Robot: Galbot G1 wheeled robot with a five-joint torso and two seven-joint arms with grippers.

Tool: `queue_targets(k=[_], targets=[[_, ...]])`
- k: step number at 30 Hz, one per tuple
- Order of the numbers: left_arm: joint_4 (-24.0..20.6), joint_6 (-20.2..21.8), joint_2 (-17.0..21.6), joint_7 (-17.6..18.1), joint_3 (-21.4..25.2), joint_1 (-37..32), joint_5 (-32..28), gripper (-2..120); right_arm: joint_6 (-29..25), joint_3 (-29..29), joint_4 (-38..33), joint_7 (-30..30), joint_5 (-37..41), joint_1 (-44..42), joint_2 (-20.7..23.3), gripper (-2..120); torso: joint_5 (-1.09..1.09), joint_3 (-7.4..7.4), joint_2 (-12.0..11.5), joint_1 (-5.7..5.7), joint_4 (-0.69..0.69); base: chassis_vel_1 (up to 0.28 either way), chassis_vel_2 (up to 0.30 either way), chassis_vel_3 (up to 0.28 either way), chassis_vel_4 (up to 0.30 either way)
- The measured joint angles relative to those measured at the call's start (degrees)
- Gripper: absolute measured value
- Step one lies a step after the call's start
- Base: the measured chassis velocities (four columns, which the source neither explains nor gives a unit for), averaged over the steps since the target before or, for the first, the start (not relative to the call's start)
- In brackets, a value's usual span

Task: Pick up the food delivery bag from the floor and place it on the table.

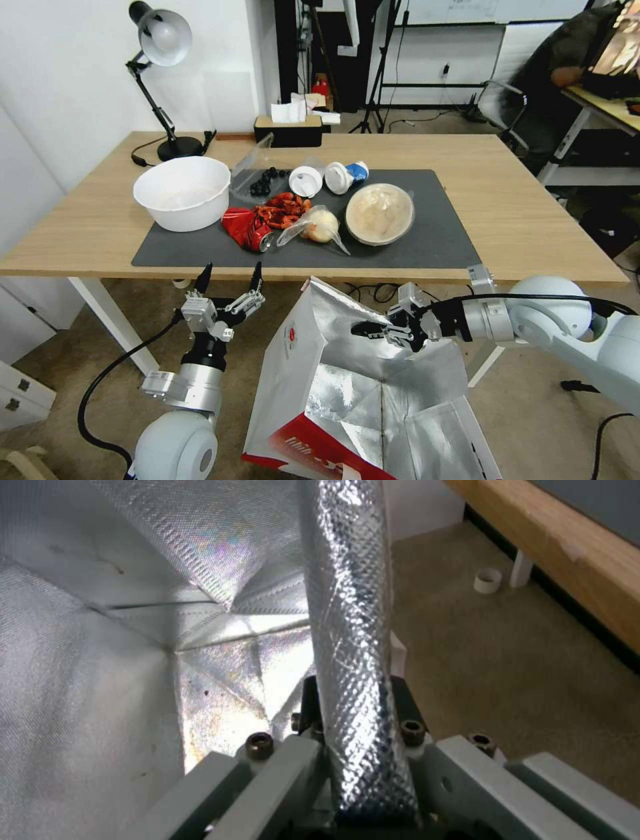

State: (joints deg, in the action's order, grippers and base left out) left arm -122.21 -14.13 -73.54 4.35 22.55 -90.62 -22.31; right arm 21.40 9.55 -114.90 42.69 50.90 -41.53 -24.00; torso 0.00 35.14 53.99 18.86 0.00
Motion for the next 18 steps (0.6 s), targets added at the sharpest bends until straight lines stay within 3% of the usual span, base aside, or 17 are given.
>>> queue_targets(k=[18], targets=[[0.0, 0.1, 0.0, 0.0, -0.1, 0.1, -0.1, 100, 0.0, 0.0, 0.0, 0.0, 0.0, 0.2, 0.1, 0, 0.00, 2.72, 4.9, 2.12, 0.00, 0.000, 0.000, 0.000, 0.000]])
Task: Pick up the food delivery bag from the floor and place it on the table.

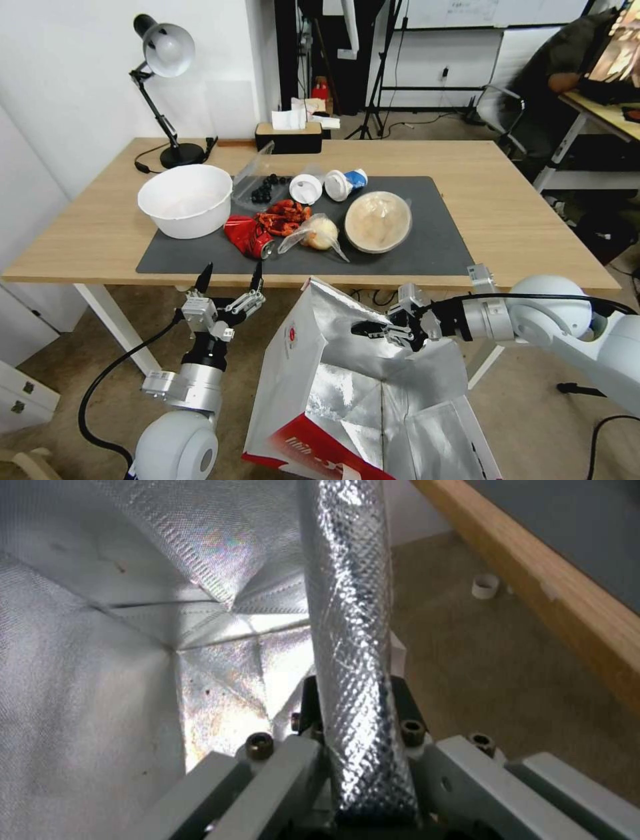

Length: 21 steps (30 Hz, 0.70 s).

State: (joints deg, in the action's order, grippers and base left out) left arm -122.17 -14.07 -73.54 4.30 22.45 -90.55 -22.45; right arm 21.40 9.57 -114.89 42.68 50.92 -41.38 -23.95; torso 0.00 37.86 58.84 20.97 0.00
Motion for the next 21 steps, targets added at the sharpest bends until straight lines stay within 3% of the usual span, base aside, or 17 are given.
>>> queue_targets(k=[15, 21], targets=[[-0.3, 1.2, -0.1, 1.0, 0.1, 0.0, -0.1, 100, -0.1, 0.0, 0.1, 0.0, 0.1, -0.1, 0.0, 0, 0.01, 2.40, 4.2, 1.85, 0.00, 0.000, 0.000, 0.000, 0.000], [-1.0, 1.9, 0.0, 0.3, 0.3, -0.2, 0.1, 100, -0.1, 0.0, 0.1, 0.0, 0.1, -0.3, 0.2, 0, 0.00, 2.64, 4.7, 2.04, 0.00, 0.000, 0.000, 0.000, 0.000]])
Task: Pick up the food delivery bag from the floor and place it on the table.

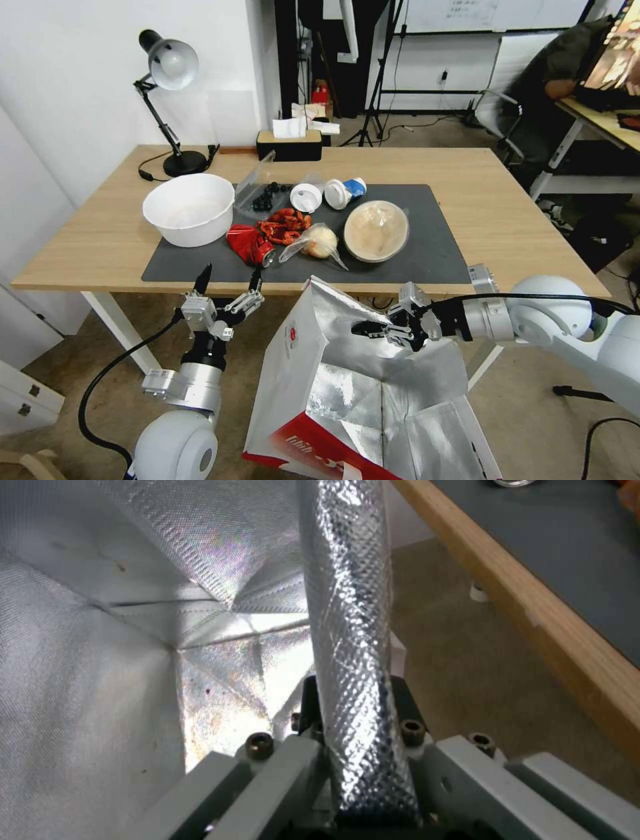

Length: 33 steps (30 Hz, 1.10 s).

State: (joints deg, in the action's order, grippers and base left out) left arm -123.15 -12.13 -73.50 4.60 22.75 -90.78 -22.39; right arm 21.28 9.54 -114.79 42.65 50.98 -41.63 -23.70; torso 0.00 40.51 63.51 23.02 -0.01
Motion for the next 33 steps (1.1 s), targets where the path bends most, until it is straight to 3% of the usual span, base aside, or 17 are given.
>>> queue_targets(k=[33], targets=[[0.3, -0.1, 0.3, 0.0, -0.2, 0.3, 0.0, 100, -0.1, -4.9, -1.7, 0.7, 0.9, -4.1, 2.0, 0, 0.00, -0.32, -0.6, -0.25, 0.00, 0.000, 0.000, 0.000, 0.000]])
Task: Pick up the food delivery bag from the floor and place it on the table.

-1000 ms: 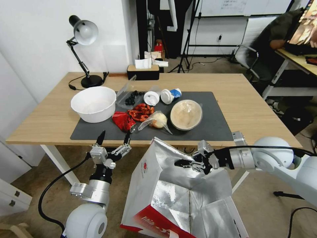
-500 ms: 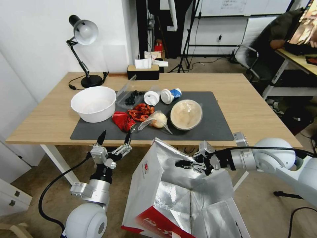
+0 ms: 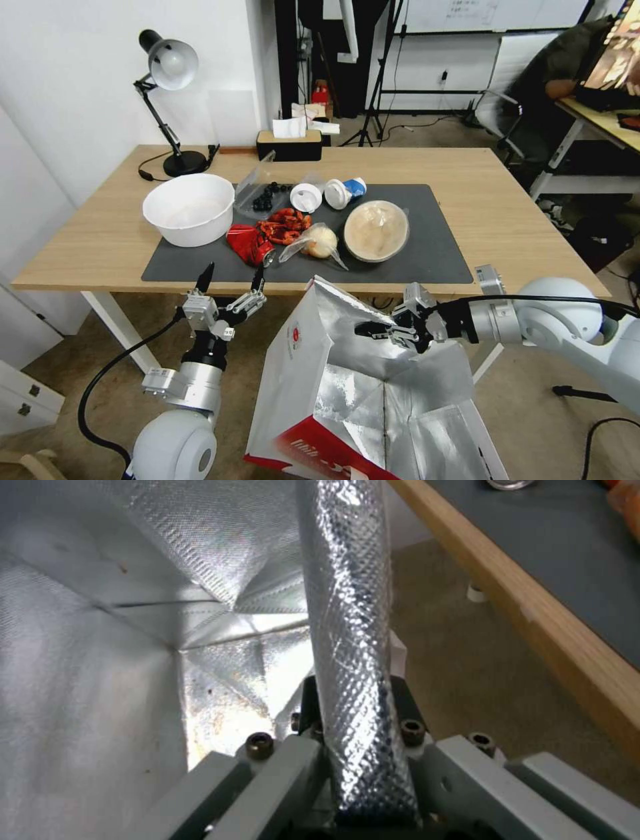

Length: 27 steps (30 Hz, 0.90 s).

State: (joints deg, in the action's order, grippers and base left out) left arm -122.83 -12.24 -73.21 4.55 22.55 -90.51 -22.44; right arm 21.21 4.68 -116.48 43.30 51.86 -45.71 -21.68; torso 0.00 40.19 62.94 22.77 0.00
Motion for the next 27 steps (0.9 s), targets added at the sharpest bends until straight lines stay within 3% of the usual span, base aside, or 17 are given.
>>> queue_targets(k=[7, 10, 13, 16, 18, 25, 27], targets=[[0.1, -0.4, 0.0, 0.0, 0.0, 0.1, 0.0, 100, 0.0, -3.8, -0.8, -0.5, 2.6, -1.3, 1.6, 0, 0.00, -0.03, -0.1, -0.03, 0.00, 0.000, 0.000, 0.000, 0.000], [0.1, -0.6, 0.2, 0.0, -0.1, 0.2, 0.0, 100, 0.0, -8.3, -1.9, -3.2, 5.7, -4.2, 3.0, 0, -0.01, -0.04, -0.1, -0.03, 0.01, 0.000, 0.000, 0.000, 0.000], [0.2, -0.7, 0.4, 0.0, -0.1, 0.5, -0.2, 100, 0.8, -13.1, -3.6, -8.4, 14.0, -6.4, 5.5, 0, 0.00, -0.06, -0.1, -0.05, -0.02, 0.000, 0.000, 0.000, 0.000], [0.2, -0.8, 0.6, 0.0, -0.2, 0.5, -0.4, 100, 1.2, -14.2, -3.8, -11.4, 18.9, -5.4, 6.7, 0, 0.00, -0.07, -0.1, -0.05, 0.00, 0.000, 0.000, 0.000, 0.000], [0.2, -0.8, 0.7, 0.0, -0.2, 0.5, -0.4, 100, 1.4, -14.5, -3.8, -12.6, 20.6, -4.8, 7.1, 0, 0.00, -0.07, -0.1, -0.05, 0.01, 0.000, 0.000, 0.000, 0.000], [-0.3, -1.4, 1.5, 0.7, 0.0, 0.5, -1.0, 100, 3.2, -14.4, -4.5, -29.0, 35.8, 2.6, 8.0, 0, 0.00, -0.08, -0.1, -0.06, 0.00, 0.000, 0.000, 0.000, 0.000], [-0.3, -1.5, 1.6, 0.7, 0.0, 0.5, -1.1, 100, 3.4, -14.3, -4.6, -30.8, 37.9, 3.5, 8.0, 0, 0.00, -0.09, -0.1, -0.06, 0.00, 0.000, 0.000, 0.000, 0.000]])
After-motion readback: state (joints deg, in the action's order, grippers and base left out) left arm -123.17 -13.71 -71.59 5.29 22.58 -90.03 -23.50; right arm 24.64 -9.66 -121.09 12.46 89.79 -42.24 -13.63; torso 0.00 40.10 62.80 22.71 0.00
